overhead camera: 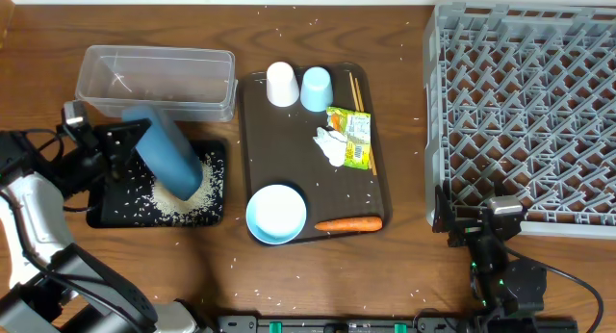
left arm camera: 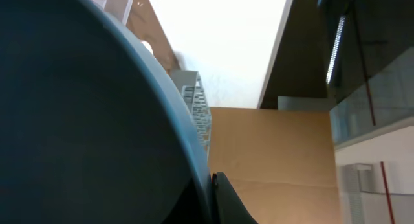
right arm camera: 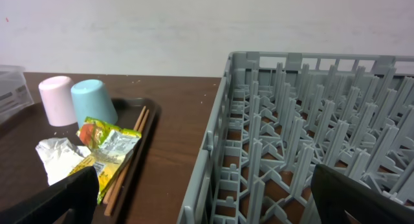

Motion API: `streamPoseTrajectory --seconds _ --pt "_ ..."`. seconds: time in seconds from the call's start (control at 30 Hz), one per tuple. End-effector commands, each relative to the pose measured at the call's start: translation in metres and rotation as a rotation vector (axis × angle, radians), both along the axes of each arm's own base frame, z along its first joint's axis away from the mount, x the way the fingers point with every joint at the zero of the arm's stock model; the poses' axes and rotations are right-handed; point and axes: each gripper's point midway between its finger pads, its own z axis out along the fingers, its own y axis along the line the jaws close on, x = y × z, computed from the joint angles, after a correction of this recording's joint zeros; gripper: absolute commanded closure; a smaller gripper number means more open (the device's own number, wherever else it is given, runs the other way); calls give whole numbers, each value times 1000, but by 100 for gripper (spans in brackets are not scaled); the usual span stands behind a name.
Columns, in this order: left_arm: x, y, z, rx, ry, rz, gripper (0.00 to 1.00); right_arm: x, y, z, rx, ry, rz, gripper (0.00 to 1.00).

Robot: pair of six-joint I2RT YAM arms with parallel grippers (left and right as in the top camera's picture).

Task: Sort waste into correct bins and load items into the dishwasher rack
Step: 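Lift the teal plate and tip it over the black tray, then carry the teal plate back and lower it onto the brown tray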

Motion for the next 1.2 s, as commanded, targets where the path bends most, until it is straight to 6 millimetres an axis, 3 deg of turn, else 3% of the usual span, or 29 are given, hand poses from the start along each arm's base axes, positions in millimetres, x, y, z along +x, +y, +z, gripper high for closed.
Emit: streamPoseTrajectory --seconds 0.0,0.23,0.5,0.7,0.9,1.17 --pt "-4 5 9 -39 -52 6 94 0 -6 0 13 2 -25 1" --pt "-7 9 9 -55 -35 26 94 0 -6 0 13 2 -25 1" --pt "-16 -18 27 10 -103 -33 94 0 -6 0 13 2 -25 1" --pt "-29 -63 52 134 -178 -135 94 0 -6 0 13 2 -25 1" --pt "-39 -106 33 490 -136 -220 94 0 -6 0 13 2 -25 1" --pt "-35 -179 33 771 -283 -370 94 0 -6 0 13 2 -25 1"
